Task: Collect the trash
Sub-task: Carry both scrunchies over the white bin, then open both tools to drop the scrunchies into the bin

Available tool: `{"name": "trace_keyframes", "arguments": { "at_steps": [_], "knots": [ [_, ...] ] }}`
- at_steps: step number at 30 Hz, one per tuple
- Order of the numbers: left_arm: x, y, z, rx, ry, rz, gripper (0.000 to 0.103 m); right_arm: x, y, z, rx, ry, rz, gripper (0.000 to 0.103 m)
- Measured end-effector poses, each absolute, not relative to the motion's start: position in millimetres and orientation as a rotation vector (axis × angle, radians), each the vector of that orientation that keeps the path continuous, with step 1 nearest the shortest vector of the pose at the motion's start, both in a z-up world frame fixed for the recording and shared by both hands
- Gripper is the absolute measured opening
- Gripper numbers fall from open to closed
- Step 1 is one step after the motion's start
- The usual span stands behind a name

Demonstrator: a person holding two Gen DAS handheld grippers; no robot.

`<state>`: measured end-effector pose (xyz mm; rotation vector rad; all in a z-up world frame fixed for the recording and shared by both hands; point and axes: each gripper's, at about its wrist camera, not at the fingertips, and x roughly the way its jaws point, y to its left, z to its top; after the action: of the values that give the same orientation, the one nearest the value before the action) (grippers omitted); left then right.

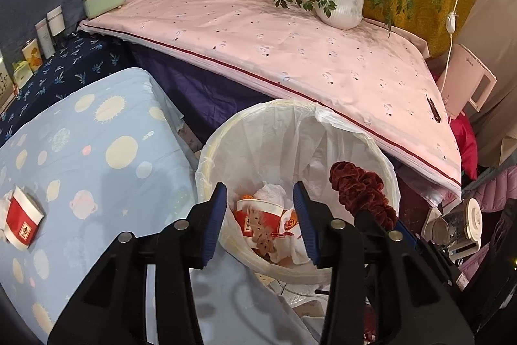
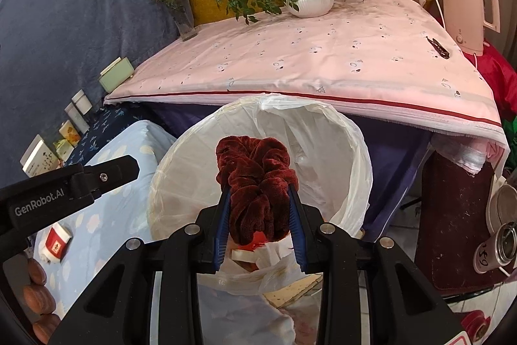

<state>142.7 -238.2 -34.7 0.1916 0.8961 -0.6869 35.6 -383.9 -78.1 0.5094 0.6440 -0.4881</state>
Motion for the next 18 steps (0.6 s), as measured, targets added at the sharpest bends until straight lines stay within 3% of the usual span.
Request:
{"name": "trace_keyframes", "arguments": {
  "at_steps": [11, 18],
  "knots": [
    [152, -220, -42, 0.182, 0.915, -0.648, 0.041, 48, -378, -82, 0.498, 0.659, -0.473, 0.033],
    [159, -208, -46, 0.171, 0.919, -0.621, 0.041, 59, -371, -82, 0.485, 0.659, -0.472, 0.039]
  ]
}}
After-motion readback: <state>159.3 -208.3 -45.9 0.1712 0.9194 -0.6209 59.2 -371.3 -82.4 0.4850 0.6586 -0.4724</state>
